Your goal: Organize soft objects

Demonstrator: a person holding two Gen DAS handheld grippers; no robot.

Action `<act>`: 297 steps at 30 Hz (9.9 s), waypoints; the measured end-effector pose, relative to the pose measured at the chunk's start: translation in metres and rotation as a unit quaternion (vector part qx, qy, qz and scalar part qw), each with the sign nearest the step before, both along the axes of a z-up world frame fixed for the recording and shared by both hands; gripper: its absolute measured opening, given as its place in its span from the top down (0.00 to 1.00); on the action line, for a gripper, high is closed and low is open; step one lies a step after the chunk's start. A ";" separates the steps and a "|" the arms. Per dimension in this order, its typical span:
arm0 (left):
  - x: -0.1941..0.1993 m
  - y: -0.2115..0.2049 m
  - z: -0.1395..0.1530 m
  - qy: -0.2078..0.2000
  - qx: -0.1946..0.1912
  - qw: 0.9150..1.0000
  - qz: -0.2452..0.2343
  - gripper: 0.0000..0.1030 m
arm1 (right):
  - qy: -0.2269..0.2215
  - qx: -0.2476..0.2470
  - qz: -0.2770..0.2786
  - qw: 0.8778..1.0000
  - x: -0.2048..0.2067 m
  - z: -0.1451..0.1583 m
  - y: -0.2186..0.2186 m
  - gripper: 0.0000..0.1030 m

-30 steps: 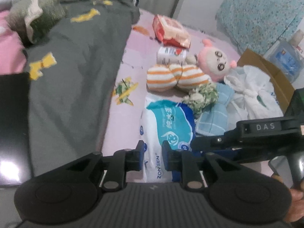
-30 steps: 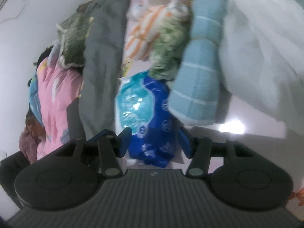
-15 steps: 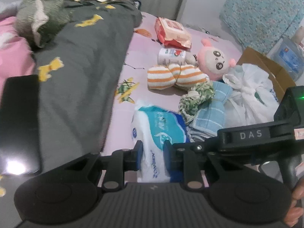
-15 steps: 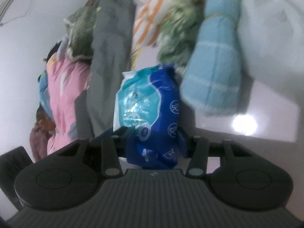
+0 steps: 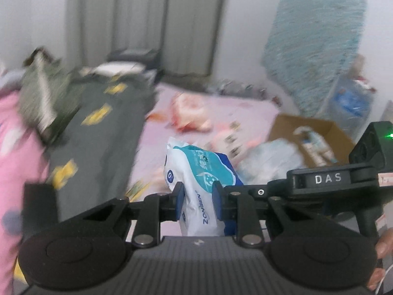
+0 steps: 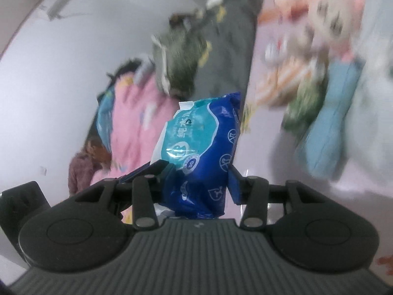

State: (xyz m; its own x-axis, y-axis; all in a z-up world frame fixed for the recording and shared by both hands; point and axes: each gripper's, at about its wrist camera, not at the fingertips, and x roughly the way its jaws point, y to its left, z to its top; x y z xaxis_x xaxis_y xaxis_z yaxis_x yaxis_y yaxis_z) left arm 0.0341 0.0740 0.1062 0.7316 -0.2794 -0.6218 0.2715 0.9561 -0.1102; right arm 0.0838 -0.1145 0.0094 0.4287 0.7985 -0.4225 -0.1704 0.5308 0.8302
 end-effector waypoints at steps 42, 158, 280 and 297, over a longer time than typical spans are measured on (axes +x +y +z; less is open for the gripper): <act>0.074 -0.151 -0.060 0.061 -0.025 0.992 -0.106 0.27 | 0.197 -0.209 -0.101 0.952 0.053 -0.094 -0.309 0.49; 0.157 0.036 -0.117 0.084 -0.034 0.992 0.091 0.43 | -0.025 -0.386 0.259 0.885 0.314 -0.031 0.105 0.22; 0.151 -0.099 -0.052 0.027 -0.074 0.996 -0.039 0.35 | 0.006 -0.189 0.045 0.981 0.224 0.031 -0.090 0.30; 0.067 -0.151 -0.050 0.026 -0.041 0.990 -0.132 0.33 | 0.043 -0.199 -0.202 0.958 0.062 0.055 -0.318 0.28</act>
State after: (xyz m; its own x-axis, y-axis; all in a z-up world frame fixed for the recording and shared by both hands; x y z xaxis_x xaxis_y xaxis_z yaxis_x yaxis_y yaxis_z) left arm 0.1010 -0.0771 0.0564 0.5930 -0.5084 -0.6244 0.5030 0.8394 -0.2058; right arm 0.1456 -0.4323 0.0644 0.6193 0.3424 -0.7066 0.1757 0.8167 0.5497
